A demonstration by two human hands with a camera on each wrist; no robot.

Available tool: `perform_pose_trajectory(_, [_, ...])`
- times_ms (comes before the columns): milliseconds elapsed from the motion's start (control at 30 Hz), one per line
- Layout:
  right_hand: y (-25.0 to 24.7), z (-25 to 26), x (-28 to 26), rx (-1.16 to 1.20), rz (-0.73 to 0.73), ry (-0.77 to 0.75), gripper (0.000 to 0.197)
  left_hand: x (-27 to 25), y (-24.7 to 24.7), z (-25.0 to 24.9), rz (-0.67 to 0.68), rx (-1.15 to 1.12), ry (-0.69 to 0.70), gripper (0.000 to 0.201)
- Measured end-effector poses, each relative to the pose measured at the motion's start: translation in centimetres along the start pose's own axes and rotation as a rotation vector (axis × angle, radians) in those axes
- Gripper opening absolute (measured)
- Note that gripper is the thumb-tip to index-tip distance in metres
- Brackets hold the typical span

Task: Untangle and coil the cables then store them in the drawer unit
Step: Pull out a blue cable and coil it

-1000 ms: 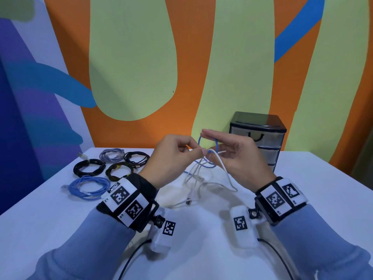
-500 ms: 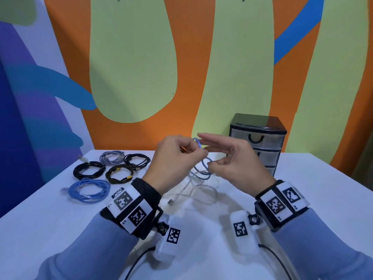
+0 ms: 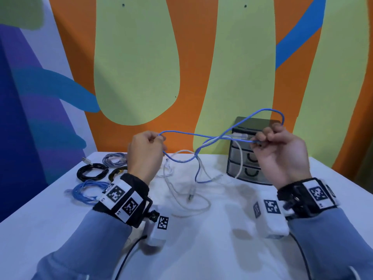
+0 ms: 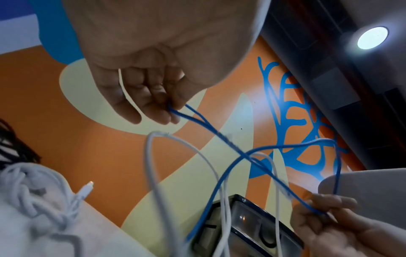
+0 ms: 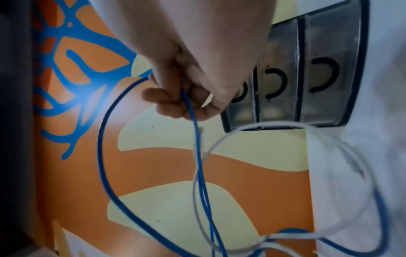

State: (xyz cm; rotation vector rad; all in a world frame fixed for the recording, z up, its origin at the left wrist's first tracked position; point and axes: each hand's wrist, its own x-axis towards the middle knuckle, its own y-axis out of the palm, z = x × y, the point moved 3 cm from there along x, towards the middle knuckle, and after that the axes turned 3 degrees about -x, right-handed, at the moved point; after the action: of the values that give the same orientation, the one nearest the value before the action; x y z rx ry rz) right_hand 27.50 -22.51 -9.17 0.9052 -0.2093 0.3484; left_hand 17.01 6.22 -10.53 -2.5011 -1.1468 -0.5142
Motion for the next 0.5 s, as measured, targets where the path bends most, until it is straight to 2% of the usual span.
perform_pose_trajectory(100, [-0.1,0.4,-0.3,0.147,0.027,0.014,0.018,-0.2,0.7,0.1,0.037,-0.238,-0.119,0.022])
perform_pose_trajectory(233, [-0.2,1.0,0.0,0.148,-0.08,-0.015,0.036,-0.5,0.9,-0.3,0.042,-0.442,-0.205,0.022])
perform_pose_trajectory(367, [-1.8,1.4,0.5,0.181,-0.194,-0.008,0.047,-0.1,0.3,0.2,-0.005,-0.524,-0.25,0.026])
perform_pose_trajectory(500, [-3.9,1.5,1.0,0.175,-0.345,-0.002,0.04,0.2,-0.2,0.8,-0.049,-0.492,-0.246,0.022])
